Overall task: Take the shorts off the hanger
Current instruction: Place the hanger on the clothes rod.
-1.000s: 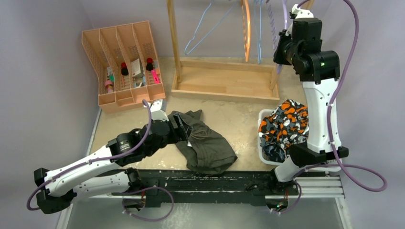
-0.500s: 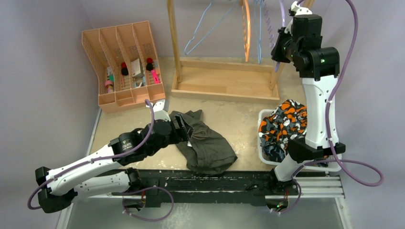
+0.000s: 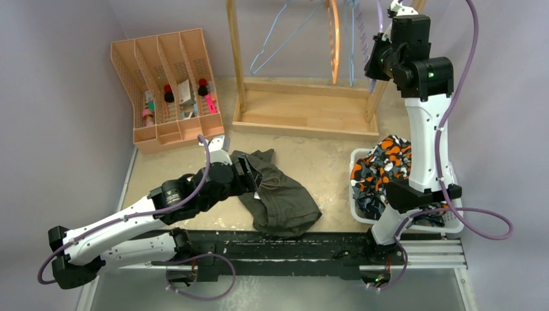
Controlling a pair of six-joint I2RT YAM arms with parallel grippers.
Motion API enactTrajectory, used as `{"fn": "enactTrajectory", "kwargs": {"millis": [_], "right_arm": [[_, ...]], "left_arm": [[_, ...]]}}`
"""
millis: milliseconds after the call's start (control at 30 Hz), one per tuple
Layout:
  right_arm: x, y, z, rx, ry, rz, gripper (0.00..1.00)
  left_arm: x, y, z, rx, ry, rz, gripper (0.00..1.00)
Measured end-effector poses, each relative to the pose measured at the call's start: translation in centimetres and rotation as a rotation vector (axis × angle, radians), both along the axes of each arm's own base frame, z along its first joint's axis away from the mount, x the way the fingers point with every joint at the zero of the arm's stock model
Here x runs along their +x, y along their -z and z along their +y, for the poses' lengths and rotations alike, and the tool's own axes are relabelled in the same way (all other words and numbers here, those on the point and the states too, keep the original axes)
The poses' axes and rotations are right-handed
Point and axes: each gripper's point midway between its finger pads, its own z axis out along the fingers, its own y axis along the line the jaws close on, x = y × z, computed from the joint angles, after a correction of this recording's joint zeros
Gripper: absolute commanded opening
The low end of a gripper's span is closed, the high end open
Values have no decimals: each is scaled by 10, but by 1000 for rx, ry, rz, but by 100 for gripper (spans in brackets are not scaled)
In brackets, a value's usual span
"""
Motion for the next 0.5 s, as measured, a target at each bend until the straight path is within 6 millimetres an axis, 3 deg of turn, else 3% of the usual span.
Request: {"fn": "enactTrajectory", "kwargs": {"millis": [500], "right_arm": [[4, -1, -9, -1, 25, -2, 0]], "left_arm": [[-1, 7, -4, 16, 14, 19, 76]]}}
